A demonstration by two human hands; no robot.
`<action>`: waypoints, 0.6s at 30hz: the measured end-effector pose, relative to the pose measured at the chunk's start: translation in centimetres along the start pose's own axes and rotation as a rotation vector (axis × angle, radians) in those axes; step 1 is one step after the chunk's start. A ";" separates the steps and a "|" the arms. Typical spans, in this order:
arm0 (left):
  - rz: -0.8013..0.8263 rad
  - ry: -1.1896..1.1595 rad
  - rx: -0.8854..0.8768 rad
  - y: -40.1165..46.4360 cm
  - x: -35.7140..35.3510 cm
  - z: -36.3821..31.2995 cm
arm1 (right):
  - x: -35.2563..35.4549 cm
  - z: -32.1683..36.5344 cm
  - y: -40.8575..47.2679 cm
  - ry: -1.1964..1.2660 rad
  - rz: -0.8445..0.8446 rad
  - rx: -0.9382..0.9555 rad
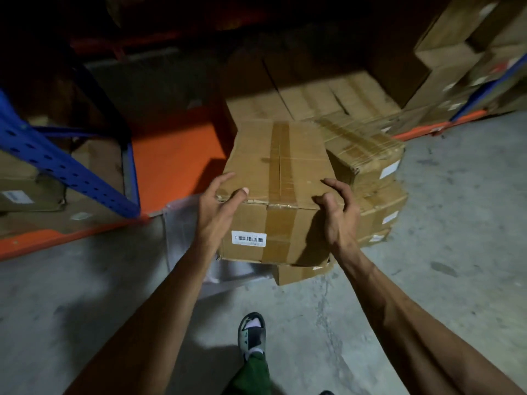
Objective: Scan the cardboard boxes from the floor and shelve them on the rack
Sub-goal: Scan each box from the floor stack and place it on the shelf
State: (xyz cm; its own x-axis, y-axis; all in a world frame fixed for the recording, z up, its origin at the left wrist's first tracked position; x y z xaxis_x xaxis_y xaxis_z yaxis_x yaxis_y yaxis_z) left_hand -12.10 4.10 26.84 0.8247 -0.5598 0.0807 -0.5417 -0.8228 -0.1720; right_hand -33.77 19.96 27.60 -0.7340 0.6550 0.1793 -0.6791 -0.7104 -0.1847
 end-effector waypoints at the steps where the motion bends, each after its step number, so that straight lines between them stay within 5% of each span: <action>1: 0.009 0.004 -0.017 -1.2 -0.6 -2.2 | 1.3 1.9 -1.2 0.009 -0.011 0.019; 11: 0.050 0.085 -0.327 -12.4 -7.4 -26.3 | 14.9 20.7 -12.4 0.088 -0.101 0.334; 18: -0.009 0.102 -0.560 -16.6 -5.9 -40.8 | 17.5 33.8 -14.3 0.162 -0.090 0.583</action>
State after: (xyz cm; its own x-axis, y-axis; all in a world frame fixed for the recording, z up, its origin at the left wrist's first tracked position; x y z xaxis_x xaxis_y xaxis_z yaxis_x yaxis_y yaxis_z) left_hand -14.65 17.03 69.22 0.8251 -0.5361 0.1785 -0.5608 -0.7386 0.3740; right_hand -36.71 32.92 66.04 -0.6966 0.7174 0.0115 -0.6569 -0.6441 0.3920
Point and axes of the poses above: each hand's wrist, its own y-axis towards the middle knuckle, its own x-axis out of the back of the hand, z = x × y, the point moved 6 cm from there along y, towards the middle knuckle, and after that the axes turned 12 degrees about z, right-handed, at the moved point
